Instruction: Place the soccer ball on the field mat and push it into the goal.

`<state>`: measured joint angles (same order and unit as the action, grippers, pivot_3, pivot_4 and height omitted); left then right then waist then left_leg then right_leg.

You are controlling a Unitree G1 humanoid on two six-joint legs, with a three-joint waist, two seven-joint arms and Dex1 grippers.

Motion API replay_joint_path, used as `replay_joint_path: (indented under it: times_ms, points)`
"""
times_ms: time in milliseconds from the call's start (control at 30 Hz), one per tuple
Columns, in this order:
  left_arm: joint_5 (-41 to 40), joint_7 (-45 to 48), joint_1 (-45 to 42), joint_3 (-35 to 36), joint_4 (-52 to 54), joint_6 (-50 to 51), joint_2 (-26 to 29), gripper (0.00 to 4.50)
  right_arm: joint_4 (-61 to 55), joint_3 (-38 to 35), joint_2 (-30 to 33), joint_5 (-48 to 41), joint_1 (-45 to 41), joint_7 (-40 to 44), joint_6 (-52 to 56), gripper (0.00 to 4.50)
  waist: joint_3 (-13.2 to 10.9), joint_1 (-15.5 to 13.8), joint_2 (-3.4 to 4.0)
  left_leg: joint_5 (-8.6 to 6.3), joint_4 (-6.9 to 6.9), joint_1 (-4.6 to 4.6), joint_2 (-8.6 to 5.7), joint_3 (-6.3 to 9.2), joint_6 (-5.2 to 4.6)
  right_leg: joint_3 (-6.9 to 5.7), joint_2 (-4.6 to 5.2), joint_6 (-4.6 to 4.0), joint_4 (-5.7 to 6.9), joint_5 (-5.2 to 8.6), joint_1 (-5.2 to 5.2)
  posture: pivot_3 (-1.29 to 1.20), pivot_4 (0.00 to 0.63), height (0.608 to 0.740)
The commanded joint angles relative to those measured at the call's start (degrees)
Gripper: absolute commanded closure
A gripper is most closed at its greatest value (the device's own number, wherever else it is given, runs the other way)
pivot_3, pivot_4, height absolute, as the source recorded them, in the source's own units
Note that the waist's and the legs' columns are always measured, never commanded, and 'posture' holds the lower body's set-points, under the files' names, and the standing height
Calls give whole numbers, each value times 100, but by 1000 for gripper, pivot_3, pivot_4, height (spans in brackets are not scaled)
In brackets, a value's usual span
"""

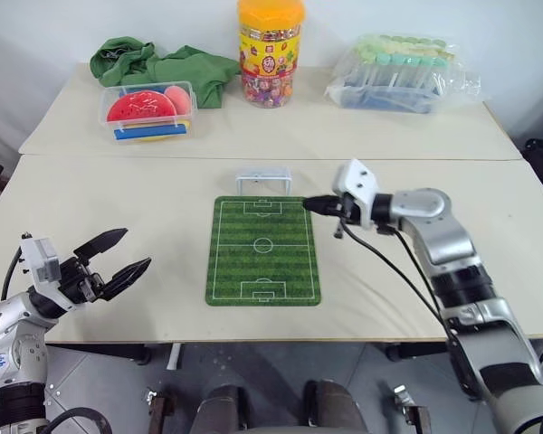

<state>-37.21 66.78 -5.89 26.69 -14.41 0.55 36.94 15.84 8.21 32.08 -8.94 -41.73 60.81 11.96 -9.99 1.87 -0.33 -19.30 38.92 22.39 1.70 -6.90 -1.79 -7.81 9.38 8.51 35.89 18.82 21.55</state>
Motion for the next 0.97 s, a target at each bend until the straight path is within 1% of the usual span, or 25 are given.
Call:
replay_joint_path:
  times_ms: [33, 67, 167, 267, 400, 433, 533, 600, 700, 867, 967]
  points:
    - [73, -394, 77, 207, 186, 165, 169, 0, -817, -529, 652, -805, 552, 875, 393, 3918, 0, -24, 0, 0, 0, 0, 1, 0, 0, 0, 0, 0, -1, 0, 0, 0, 150, 740]
    - [136, -493, 79, 219, 208, 137, 180, 0, -911, -657, 810, -981, 740, 1062, 445, 3590, 0, -29, 0, 0, 1, 0, 1, 2, 0, 0, 0, 0, -1, 0, -1, 0, 150, 740]
    - [131, -625, 80, 278, 278, 225, 244, 0, -592, -1105, 1069, -1215, 1091, 1271, 174, 2578, -2, -28, -4, -1, 6, -1, 1, -2, -1, 0, 0, 0, -4, 0, -6, 0, 150, 740]
    - [-70, -577, 92, 360, 416, 374, 255, 0, -391, -1304, 1256, -1364, 1323, 1601, 11, 1508, -3, -8, -4, 0, 12, -7, 3, -20, -1, 9, 0, 0, -6, 0, -7, 0, 150, 740]
    - [-407, -480, 238, 571, 751, 792, 386, 0, 208, -1864, 1599, -1679, 1699, 2196, -342, 172, -3, -26, -5, 1, 14, -9, 8, -20, 2, 10, -1, 0, -4, 0, -8, 0, 150, 740]
    - [-405, -305, 411, 620, 847, 785, 462, 0, 322, -1940, 1681, -1684, 1776, 2310, -456, 38, -3, -26, -4, 1, 14, -8, 8, -20, 2, 10, -1, 0, -4, 0, -8, 0, 150, 740]
    - [-402, 160, 886, 769, 842, 873, 722, 0, 639, -2076, 1887, -1666, 1920, 2480, -557, 38, -5, -6, 0, 1, 12, -10, 7, -23, 1, 10, 0, 0, -6, 0, -7, 0, 150, 740]
    - [-382, 266, 1049, 852, 812, 864, 806, 0, 862, -2037, 1974, -1521, 1928, 2454, -685, 38, -6, -9, 0, 1, 11, -12, 10, -28, 1, 13, -1, 0, -7, 0, -6, 0, 150, 740]
    - [-246, 476, 1216, 915, 680, 705, 891, 0, 896, -2040, 1985, -1445, 2009, 2299, -762, 38, -6, -16, 0, 2, 17, -14, 10, -30, 2, 17, 0, 0, -5, 0, -7, 0, 150, 740]
    - [-346, 214, 1190, 994, 777, 855, 800, 0, 639, -2113, 1971, -1495, 2204, 2121, -684, 38, -6, -37, 1, 2, 19, -13, 10, -26, 2, 19, 4, 0, -3, 0, -7, 0, 150, 740]
    - [-341, 267, 1217, 955, 823, 842, 777, 0, 412, -2187, 1938, -1555, 2389, 1946, -603, 38, -6, -39, 1, 2, 18, -12, 8, -24, 2, 17, 5, 0, -3, 0, -8, 0, 150, 740]
